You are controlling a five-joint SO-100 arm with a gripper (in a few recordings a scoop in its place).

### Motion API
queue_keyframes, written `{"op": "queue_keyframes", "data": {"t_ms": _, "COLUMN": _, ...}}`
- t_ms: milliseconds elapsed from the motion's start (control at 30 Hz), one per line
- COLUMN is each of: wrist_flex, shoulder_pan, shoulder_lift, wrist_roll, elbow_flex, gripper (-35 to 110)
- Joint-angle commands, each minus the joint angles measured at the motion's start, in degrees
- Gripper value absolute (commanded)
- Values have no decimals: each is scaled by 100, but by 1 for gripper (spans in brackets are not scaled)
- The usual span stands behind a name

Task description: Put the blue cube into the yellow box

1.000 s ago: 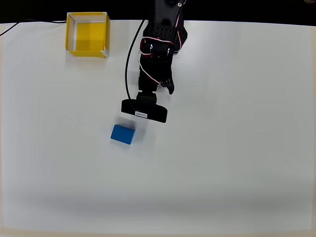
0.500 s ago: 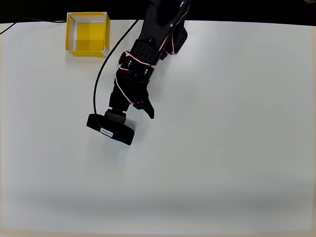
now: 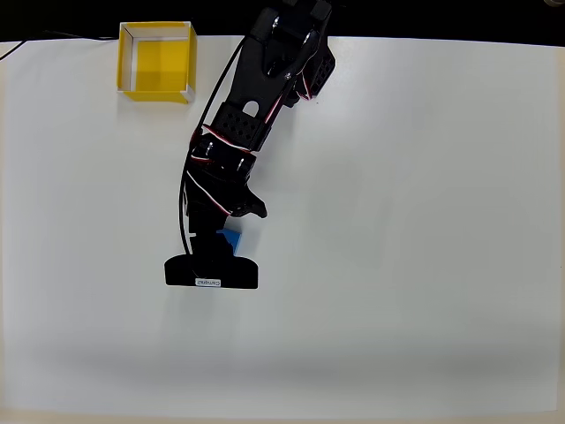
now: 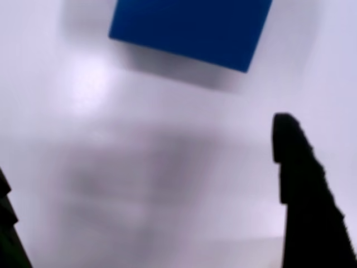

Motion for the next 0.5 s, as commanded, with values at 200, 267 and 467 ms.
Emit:
{"op": "queue_keyframes", "data": {"t_ms": 200, "wrist_flex": 809, "shoulder_pan": 413, "shoulder_lift": -914, "wrist_roll": -1907, "elbow_flex": -1828, "gripper": 53}}
{"op": "queue_keyframes", "data": {"t_ms": 267, "wrist_flex": 738, "shoulder_pan": 448, "shoulder_lift": -1204, "wrist_roll": -2092, "elbow_flex": -2083, "gripper": 53}}
{"op": "queue_keyframes", "data": {"t_ms": 467, "wrist_flex": 677, "shoulder_pan": 457, "shoulder_lift": -1969, "wrist_roll": -2329, "elbow_flex": -2874, "gripper": 53}}
